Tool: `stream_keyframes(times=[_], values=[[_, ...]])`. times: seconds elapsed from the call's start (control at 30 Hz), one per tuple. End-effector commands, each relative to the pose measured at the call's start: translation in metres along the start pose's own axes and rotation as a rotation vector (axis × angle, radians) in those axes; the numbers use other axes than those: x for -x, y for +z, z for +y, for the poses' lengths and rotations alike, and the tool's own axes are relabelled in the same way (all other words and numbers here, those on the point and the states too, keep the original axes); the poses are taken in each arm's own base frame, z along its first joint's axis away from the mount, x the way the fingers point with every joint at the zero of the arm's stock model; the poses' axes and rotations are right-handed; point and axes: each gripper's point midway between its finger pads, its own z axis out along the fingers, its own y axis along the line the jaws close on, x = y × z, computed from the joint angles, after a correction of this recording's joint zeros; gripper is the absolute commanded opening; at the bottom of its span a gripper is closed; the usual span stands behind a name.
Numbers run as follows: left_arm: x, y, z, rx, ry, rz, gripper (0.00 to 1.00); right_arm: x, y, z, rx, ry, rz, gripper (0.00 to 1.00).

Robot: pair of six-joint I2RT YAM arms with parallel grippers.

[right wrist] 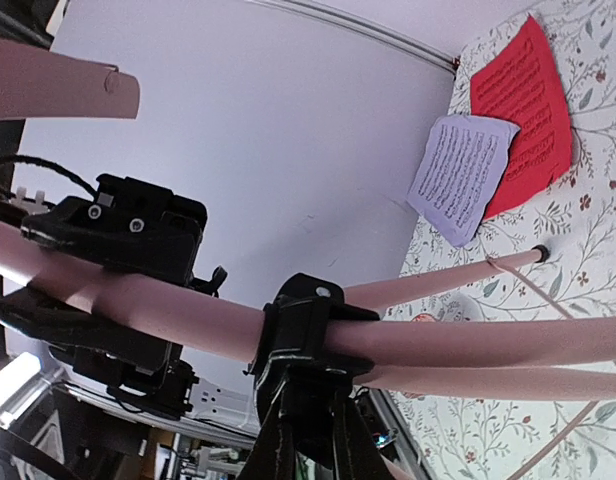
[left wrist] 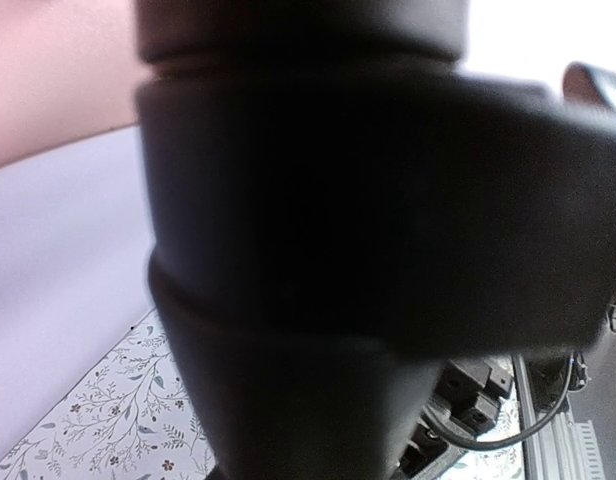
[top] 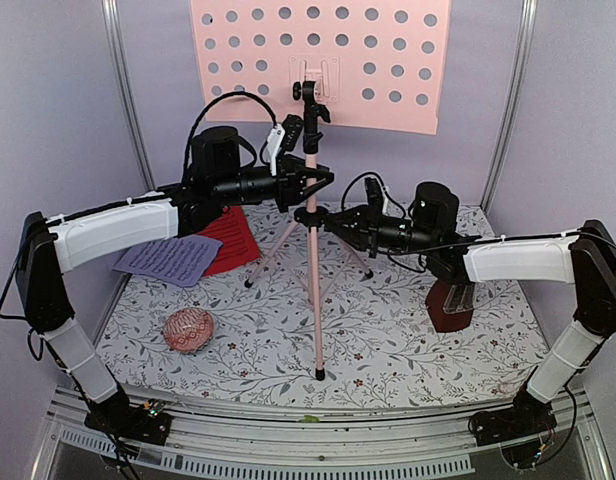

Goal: Set up the instrument practice props

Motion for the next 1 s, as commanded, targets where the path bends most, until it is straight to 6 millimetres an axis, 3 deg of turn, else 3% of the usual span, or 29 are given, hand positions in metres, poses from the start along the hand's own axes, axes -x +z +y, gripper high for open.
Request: stream_keyframes(times=[0.0, 0.13, 0.3, 0.43, 0.63, 0.97], values=[[-0.028, 0.003, -0.002, -0.013, -0.036, 0.072, 0.00, 0.017, 0.001, 0.036, 0.091, 0.259, -0.046, 0.00], [-0.028, 0.004, -0.002, -0.014, -0.036, 0.070, 0.00, 0.018, -0.001, 0.037, 0.095, 0.389, -0.062, 0.00], [-0.027, 0.003, -0.002, -0.013, -0.031, 0.068, 0.00, 0.024, -0.006, 0.047, 0.135, 0.430, -0.104, 0.00], [-0.026, 0.004, -0.002, -0.013, -0.029, 0.065, 0.00, 0.034, -0.012, 0.056, 0.146, 0.355, -0.163, 0.20], [-0.024, 0.003, -0.002, -0.013, -0.024, 0.063, 0.00, 0.040, -0.021, 0.064, 0.132, 0.105, -0.226, 0.50], [-0.023, 0.003, -0.004, -0.020, -0.022, 0.061, 0.00, 0.044, -0.046, 0.053, -0.007, -0.521, -0.357, 0.61]])
